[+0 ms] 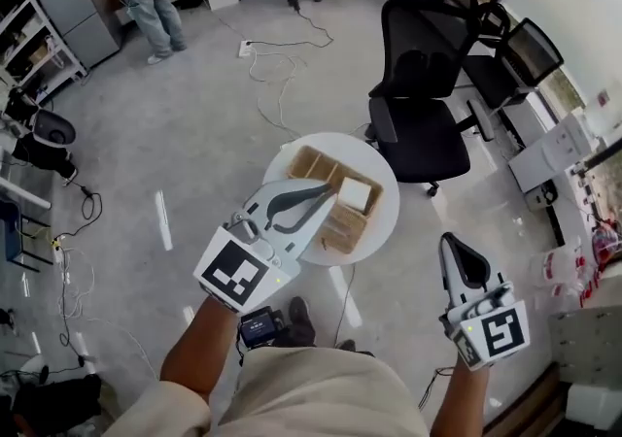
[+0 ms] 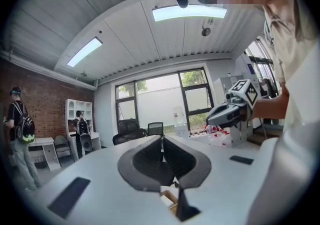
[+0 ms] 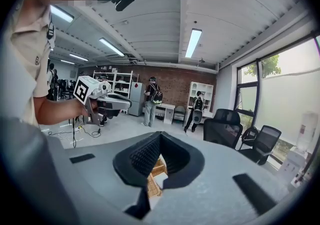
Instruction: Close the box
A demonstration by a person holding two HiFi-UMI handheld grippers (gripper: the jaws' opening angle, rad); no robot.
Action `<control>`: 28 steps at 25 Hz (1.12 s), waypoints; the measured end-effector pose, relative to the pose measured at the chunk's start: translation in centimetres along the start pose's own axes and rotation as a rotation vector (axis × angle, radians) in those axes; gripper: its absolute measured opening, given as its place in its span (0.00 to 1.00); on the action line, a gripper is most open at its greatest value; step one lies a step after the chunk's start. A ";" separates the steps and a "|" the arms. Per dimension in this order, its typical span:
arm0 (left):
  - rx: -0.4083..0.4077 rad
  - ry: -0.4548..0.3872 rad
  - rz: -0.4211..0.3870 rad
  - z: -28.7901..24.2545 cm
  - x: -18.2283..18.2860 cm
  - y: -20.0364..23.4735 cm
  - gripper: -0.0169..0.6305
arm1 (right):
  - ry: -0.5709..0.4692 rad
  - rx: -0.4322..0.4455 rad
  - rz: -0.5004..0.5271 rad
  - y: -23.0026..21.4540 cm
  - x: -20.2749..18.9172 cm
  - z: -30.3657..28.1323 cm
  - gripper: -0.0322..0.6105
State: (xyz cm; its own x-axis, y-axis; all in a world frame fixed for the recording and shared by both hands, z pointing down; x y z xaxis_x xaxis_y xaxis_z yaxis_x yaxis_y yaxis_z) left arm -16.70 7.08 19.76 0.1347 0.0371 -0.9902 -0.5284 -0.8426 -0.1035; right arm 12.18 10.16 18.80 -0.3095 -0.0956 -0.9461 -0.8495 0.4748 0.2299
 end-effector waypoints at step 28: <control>0.105 0.030 0.076 3.0 -5.0 5.6 0.06 | 0.035 0.134 0.025 2.9 -2.3 -11.3 0.04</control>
State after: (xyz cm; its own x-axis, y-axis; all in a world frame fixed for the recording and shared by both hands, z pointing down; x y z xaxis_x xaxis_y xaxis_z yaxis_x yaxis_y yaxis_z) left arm -22.88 3.83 23.86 0.1155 -0.0423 -0.9924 -0.6230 -0.7813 -0.0392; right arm 5.62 1.90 24.18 -0.3470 -0.1118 -0.9312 -0.7771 0.5902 0.2187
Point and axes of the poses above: the fingertips, and each gripper's own axes: z backward along the fingers, y to its left, x out of its top, the point moved 10 cm from there along z, backward along the fingers, and after that the axes turned 13 degrees about -x, right-handed, at the moved point
